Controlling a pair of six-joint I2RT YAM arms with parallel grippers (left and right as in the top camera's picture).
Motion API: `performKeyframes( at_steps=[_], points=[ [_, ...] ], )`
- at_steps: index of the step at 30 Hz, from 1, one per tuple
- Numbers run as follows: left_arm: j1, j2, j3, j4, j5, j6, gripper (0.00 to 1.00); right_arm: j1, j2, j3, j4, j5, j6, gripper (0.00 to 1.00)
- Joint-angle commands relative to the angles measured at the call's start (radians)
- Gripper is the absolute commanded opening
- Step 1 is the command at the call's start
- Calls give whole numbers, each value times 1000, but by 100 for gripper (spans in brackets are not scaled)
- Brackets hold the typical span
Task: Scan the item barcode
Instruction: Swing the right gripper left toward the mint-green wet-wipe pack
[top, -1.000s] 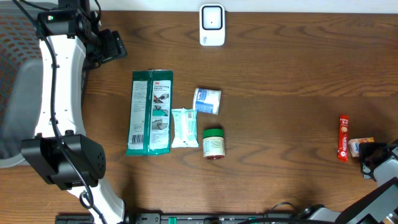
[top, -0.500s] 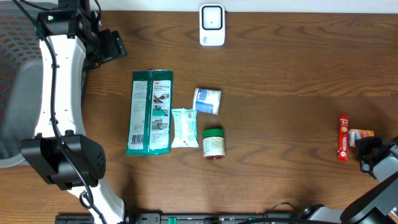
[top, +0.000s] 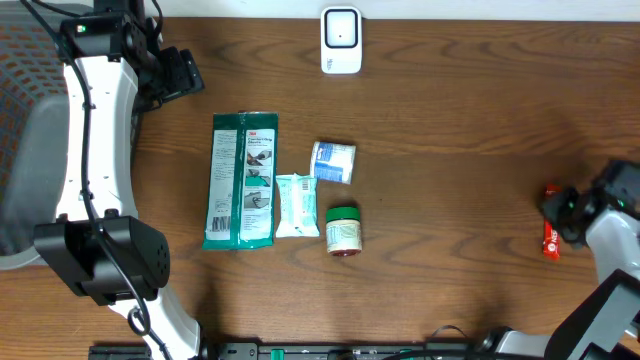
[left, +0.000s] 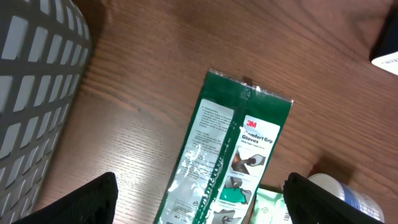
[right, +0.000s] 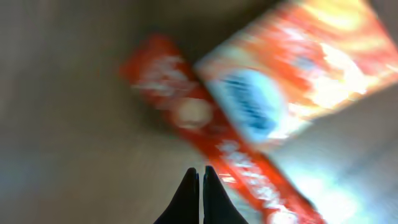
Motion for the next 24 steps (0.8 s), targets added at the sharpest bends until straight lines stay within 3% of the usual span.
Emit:
performKeyframes(
  at_steps=[1, 12, 19, 24],
  points=[
    [3, -34, -7, -5, -5, -13, 85, 79, -7, 22, -9, 17, -59, 1],
    [3, -34, -7, -6, -5, -13, 85, 103, 173, 21, -22, 120, -59, 1],
    [3, -34, -7, -6, -5, -13, 85, 96, 187, 56, -66, 276, -58, 1],
    [3, -34, -7, -5, -5, -13, 85, 99, 187, 118, -83, 218, -99, 1]
  ],
)
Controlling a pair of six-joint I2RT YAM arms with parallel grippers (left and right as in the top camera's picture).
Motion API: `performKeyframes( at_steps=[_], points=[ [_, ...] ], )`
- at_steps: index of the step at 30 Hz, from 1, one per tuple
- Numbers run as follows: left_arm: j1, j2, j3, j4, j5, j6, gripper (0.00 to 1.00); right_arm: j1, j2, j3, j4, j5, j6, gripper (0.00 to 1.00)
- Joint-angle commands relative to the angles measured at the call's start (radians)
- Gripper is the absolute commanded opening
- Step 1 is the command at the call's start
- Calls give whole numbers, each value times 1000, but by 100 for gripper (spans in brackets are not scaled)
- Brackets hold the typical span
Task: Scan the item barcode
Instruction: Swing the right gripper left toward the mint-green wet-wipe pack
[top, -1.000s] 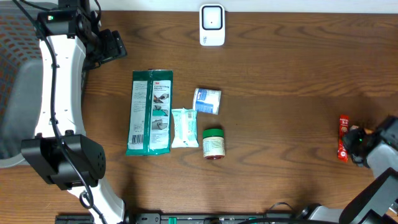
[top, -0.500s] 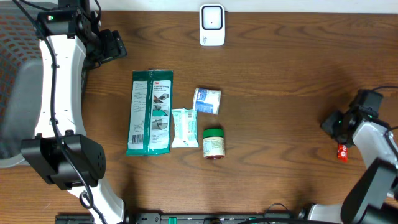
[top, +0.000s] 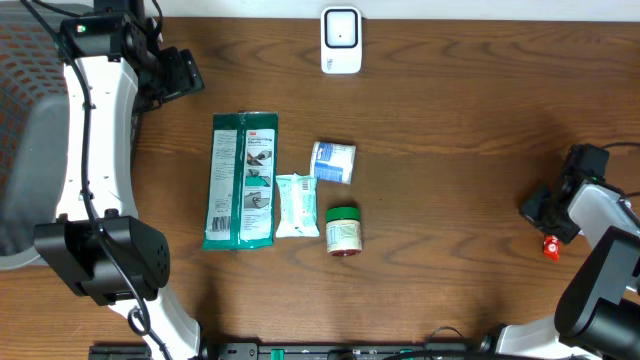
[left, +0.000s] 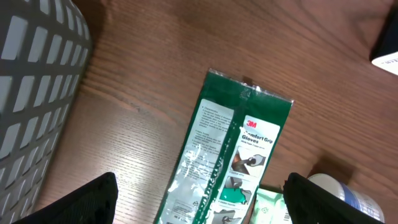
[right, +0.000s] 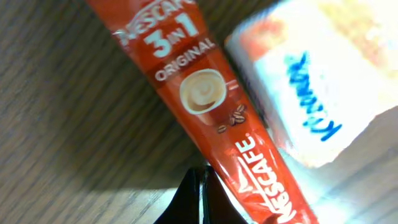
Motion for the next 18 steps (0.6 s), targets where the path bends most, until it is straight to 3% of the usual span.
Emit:
performKeyframes(
  at_steps=[1, 7, 10, 12, 13, 16, 18],
  points=[
    [3, -34, -7, -6, -5, -13, 85, -10, 11, 59, 10, -57, -64, 1],
    [3, -34, -7, -6, -5, -13, 85, 6, 11, 78, 58, -472, -138, 3],
    [3, -34, -7, -6, -5, -13, 85, 11, 11, 78, 72, -615, -118, 12],
    [4, -34, -7, -6, -5, -13, 85, 11, 11, 78, 62, -669, -66, 28],
    [3, -34, -7, -6, -5, -13, 85, 11, 11, 78, 44, -686, -31, 29],
    [3, -34, -7, -6, -5, -13, 85, 35, 11, 78, 15, -746, -66, 21],
    [3, -34, -7, -6, -5, -13, 85, 68, 10, 87, -15, -749, -109, 25]
  ],
)
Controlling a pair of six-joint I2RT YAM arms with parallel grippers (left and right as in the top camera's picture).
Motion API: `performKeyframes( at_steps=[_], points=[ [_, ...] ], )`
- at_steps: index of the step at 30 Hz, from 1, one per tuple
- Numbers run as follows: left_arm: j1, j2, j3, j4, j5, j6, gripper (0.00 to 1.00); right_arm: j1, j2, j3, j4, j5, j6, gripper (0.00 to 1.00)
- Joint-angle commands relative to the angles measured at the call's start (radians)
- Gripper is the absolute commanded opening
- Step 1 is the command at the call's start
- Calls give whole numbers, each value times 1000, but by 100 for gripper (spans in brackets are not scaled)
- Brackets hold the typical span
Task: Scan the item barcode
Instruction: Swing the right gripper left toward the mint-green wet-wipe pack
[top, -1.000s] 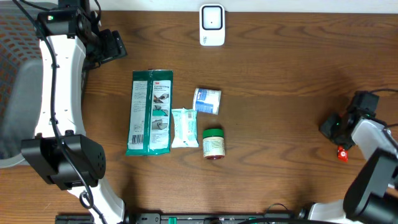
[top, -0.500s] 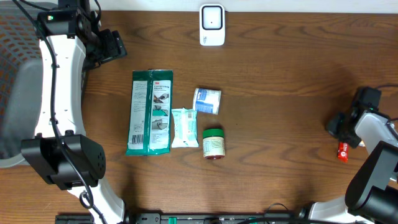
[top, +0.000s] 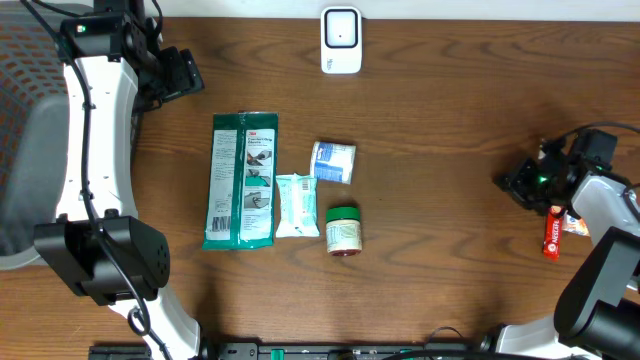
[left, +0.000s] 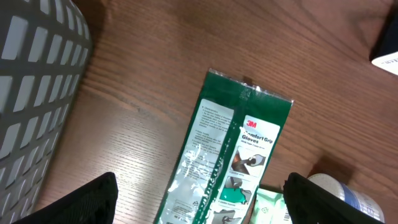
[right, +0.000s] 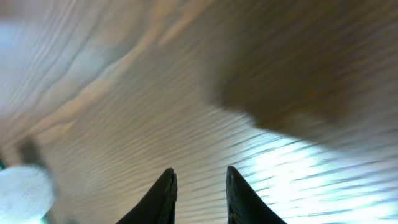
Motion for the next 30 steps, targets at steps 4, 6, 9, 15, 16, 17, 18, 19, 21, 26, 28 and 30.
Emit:
performKeyframes(
  at_steps=[4, 6, 9, 15, 16, 17, 18, 19, 21, 26, 28, 30],
  points=[
    [3, -34, -7, -6, -5, -13, 85, 137, 10, 66, -103, -63, -63, 37],
    [3, -34, -7, -6, -5, -13, 85, 204, 10, 109, -158, -20, -63, 42],
    [3, -34, -7, -6, -5, -13, 85, 307, 10, 178, -224, 33, -63, 50],
    [3, -34, -7, -6, -5, -13, 85, 550, 10, 257, -217, 93, 9, 63],
    [3, -34, -7, -6, -5, -13, 85, 576, 10, 257, -211, 103, 17, 65],
    [3, -34, -7, -6, -5, -13, 85, 614, 11, 257, -202, 119, 32, 66],
    [3, -34, -7, -6, -5, -13, 85, 652, 11, 257, -195, 139, 48, 66],
    [3, -34, -7, -6, -5, -13, 85, 695, 11, 257, -188, 164, 67, 67],
    [3, -34, -7, -6, -5, -13, 85, 768, 11, 257, -175, 194, 91, 68],
    [3, -34, -7, -6, -5, -13, 85, 946, 11, 257, -108, 239, 105, 69],
    [3, -34, -7, -6, -5, -13, 85, 1014, 11, 257, -77, 286, 107, 70],
    [3, -34, -7, -6, -5, -13, 85, 1083, 11, 257, -43, 356, 106, 70]
  ],
)
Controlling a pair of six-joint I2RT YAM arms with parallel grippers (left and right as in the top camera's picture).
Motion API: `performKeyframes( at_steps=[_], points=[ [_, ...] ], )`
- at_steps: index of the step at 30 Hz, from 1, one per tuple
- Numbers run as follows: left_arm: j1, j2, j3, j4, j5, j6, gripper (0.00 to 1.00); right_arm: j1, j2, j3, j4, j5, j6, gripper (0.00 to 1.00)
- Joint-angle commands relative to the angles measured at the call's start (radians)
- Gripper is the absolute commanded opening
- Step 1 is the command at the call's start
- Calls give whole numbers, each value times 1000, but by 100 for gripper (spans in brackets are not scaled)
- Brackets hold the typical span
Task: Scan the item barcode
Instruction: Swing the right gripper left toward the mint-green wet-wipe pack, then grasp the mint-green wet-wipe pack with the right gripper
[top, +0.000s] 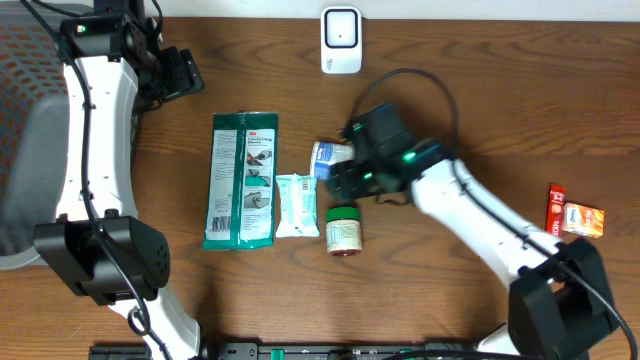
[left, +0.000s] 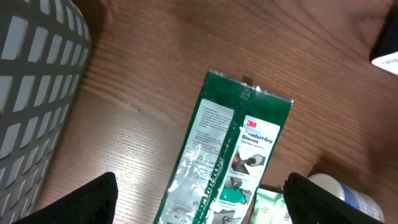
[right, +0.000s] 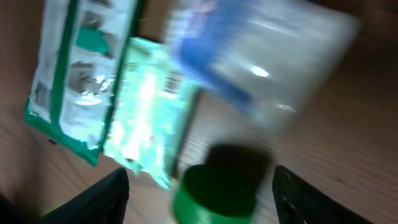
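Four items lie mid-table: a green 3M gloves packet (top: 241, 180), a pale green wipes pack (top: 296, 205), a blue-and-white tub (top: 333, 161) on its side and a green-lidded jar (top: 343, 230). The white scanner (top: 341, 40) stands at the far edge. My right gripper (top: 345, 182) hangs over the tub and jar. In the blurred right wrist view it (right: 202, 199) is wide open, with the jar's green lid (right: 214, 193) between its fingers and the tub (right: 261, 56) above. My left gripper (left: 202, 202) is open above the gloves packet (left: 230, 162), at the table's far left (top: 180, 75).
A grey mesh basket (top: 30, 150) stands off the table's left side, also in the left wrist view (left: 31, 93). A red Nescafe stick (top: 555, 206) and an orange packet (top: 582, 219) lie near the right edge.
My right arm has gone from the right side of the table to the middle, over the tub and the green-lidded jar, with its jaws wider apart. The left arm has not moved.
My right gripper was shut low over the red Nescafe stick and orange packet at the right edge, and stayed so. Then it was open and a little left of them. Now it is over the group of items in the middle. The left arm kept still throughout.
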Motion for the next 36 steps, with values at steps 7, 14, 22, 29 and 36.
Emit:
performKeyframes(
  at_steps=[7, 14, 22, 29, 36],
  points=[
    [3, -34, -7, -6, -5, -13, 85, 248, 55, 13, 166, 224, 17, 71],
    [3, -34, -7, -6, -5, -13, 85, 309, 201, 162, 122, 196, 17, 70],
    [3, -34, -7, -6, -5, -13, 85, 321, 294, 230, 8, 207, 121, 53],
    [3, -34, -7, -6, -5, -13, 85, 245, 298, 218, -51, 191, 162, 40],
    [3, -34, -7, -6, -5, -13, 85, 214, 352, 210, -54, 180, 194, 41]
  ],
)
